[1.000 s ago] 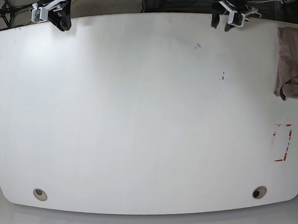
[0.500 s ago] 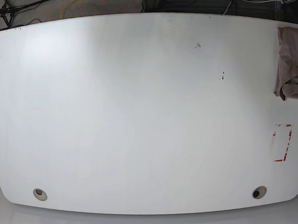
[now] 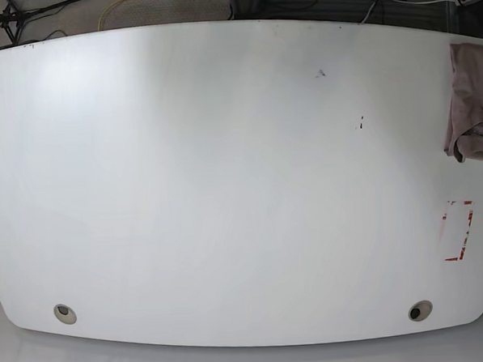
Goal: Fold the T-shirt properly
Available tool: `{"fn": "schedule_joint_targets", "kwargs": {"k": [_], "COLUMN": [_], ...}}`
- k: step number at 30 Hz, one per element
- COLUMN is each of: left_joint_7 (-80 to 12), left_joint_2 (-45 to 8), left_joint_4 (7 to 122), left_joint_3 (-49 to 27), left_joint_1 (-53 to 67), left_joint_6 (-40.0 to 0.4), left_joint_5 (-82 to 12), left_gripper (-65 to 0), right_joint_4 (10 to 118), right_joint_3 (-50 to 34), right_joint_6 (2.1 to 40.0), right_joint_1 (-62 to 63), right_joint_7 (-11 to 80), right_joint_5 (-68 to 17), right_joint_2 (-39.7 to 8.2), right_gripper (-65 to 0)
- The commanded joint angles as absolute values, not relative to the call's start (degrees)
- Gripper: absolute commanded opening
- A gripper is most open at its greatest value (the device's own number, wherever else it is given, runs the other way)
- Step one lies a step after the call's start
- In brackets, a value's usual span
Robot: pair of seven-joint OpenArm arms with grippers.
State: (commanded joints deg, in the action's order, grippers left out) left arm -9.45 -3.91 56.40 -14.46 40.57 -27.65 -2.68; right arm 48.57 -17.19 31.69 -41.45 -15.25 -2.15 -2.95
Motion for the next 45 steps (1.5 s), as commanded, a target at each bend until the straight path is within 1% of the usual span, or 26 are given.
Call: {"fn": "schedule_joint_targets", "kwargs": {"k": [6,8,9,11,12,13,17,21,25,28,33,36,45], "left_joint_7": [-9.27,-9.27,-9.27,-9.19,-9.1,-8.4,-4.88,-2.77,-0.57,0.31,0.57,0.57,0.57], "left_joint_2": [-4.26,-4.26,-4.35,-5.32,-5.41,-5.58,-5.76,-6.64,-7.08,-7.08,-7.08,-7.08,-6.99], "left_joint_4": [44.09,39.08,38.02,33.1,32.31,30.37,25.71,20.44,15.16,13.23,13.14,12.7,12.62], "left_joint_3": [-10.95,-10.68,-10.59,-10.59,-10.51,-10.15,-7.43,-3.47,0.57,2.77,3.56,4.18,4.53], "left_joint_1": [32.66,29.67,29.05,25.27,24.75,23.6,21.32,18.15,15.08,14.46,13.67,12.09,11.65], "left_joint_6": [-27.03,-25.19,-24.66,-20.88,-20.35,-18.95,-15.52,-9.89,-4.79,-2.59,-0.84,-0.22,-0.22], "left_joint_5": [-2.68,-2.68,-2.68,-2.59,-2.59,-2.59,-2.59,-2.59,-2.59,-2.68,-2.68,-2.68,-2.59], "left_gripper": [-41.8,-41.8,-41.8,-41.8,-41.8,-41.8,-41.8,-41.8,-41.8,-41.8,-41.8,-41.8,-41.8], "right_joint_4": [42.59,40.92,40.66,38.55,38.11,37.05,33.71,29.76,25.98,24.4,21.67,20.35,19.56], "right_joint_3": [-13.23,-11.56,-11.21,-9.8,-9.63,-9.27,-8.92,-8.92,-8.92,-8.92,-8.92,-9.01,-9.01], "right_joint_6": [27.74,25.45,24.92,22.81,22.55,22.11,21.49,21.41,19.91,19.03,18.24,18.24,18.24], "right_joint_1": [-37.05,-35.91,-35.65,-33.98,-33.8,-33.01,-30.64,-28.0,-25.71,-24.4,-22.29,-21.58,-20.7], "right_joint_7": [-15.25,-15.25,-15.25,-15.25,-15.25,-15.25,-15.16,-15.16,-15.16,-15.16,-15.08,-15.08,-15.08], "right_joint_5": [-2.15,-2.24,-2.24,-2.24,-2.24,-2.24,-2.24,-2.24,-1.98,0.04,2.77,2.95,2.59], "right_joint_2": [-4.35,-4.79,-4.97,-5.49,-5.49,-5.76,-5.76,-5.76,-5.76,-5.41,-4.35,-3.91,-3.65], "right_gripper": [-57.1,-57.1,-56.9,-56.8,-56.8,-56.6,-56.4,-56.4,-56.4,-56.4,-56.4,-56.4,-56.4]}}
